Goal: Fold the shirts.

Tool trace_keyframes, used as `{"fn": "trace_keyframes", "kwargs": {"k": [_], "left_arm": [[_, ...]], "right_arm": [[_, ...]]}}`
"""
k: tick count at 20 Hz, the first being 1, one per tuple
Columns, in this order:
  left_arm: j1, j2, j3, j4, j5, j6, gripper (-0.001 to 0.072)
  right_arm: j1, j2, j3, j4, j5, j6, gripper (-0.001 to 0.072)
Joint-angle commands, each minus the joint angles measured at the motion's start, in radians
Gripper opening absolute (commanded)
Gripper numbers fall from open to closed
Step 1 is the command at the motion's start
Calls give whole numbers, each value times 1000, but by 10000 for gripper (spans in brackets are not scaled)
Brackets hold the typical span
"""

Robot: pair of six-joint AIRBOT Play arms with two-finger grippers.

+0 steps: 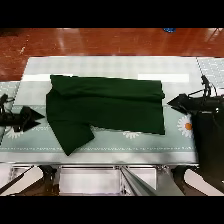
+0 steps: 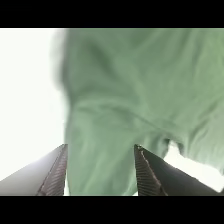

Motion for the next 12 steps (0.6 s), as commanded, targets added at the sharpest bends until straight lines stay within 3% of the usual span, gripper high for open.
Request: {"fn": "trace_keyframes", "kwargs": {"k": [1, 12], "left_arm": [[26, 64, -172, -54, 66, 11, 506], [-28, -44, -187, -39, 153, 8, 506]], "right_arm": [[-2, 89, -103, 83, -10, -53, 412], [-2, 91, -103, 148, 22, -54, 411]]}}
